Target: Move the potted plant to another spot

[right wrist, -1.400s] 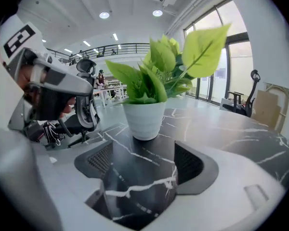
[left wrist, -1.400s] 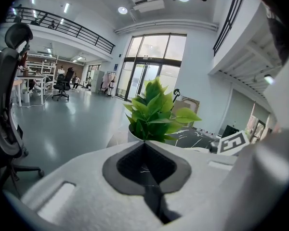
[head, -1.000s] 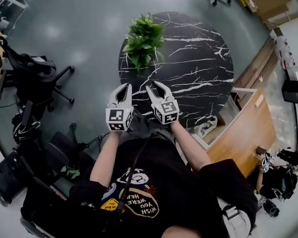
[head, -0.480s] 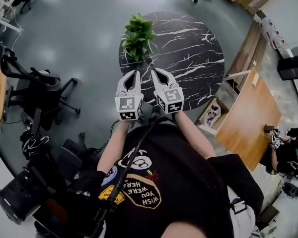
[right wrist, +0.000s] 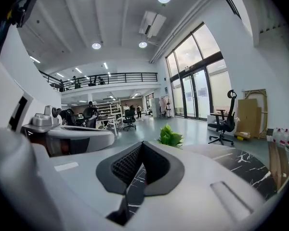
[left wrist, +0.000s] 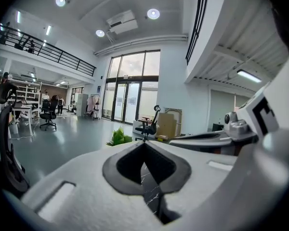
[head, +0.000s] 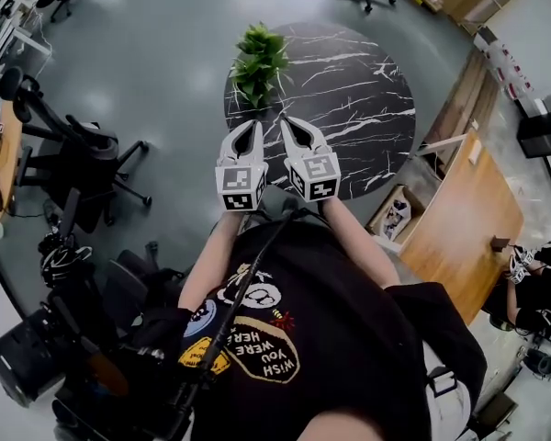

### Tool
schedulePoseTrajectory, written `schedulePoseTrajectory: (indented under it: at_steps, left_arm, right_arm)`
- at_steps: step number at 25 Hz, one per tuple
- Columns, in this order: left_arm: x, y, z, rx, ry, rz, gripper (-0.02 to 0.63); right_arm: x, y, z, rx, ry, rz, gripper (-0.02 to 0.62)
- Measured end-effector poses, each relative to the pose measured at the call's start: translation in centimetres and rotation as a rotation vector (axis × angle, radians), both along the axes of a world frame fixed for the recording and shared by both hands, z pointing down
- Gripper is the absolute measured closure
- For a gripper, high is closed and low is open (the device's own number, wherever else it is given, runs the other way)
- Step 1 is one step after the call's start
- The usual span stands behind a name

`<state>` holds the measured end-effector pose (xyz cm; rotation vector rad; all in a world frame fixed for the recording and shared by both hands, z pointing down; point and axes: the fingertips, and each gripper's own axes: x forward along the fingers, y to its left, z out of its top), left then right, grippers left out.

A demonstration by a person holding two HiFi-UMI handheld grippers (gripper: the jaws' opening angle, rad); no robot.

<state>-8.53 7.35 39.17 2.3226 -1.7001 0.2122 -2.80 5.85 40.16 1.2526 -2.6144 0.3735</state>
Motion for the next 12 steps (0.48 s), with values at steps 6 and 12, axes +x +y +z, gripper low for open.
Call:
schedulePoseTrajectory:
  at_steps: [6,12]
  left_arm:
    - [0.4,0.7,0.1,-0.003,-0.005,0.007,0.603]
    - [0.4,1.2,-0.5,0.007,-0.01,0.004,0.603]
  right_arm:
    - [-0.3,0.9,-0.1,0.002,-0.001,-0.017,0.594]
    - [-0.6,1.5,-0.4,0.002,0.001,-0.031,0.594]
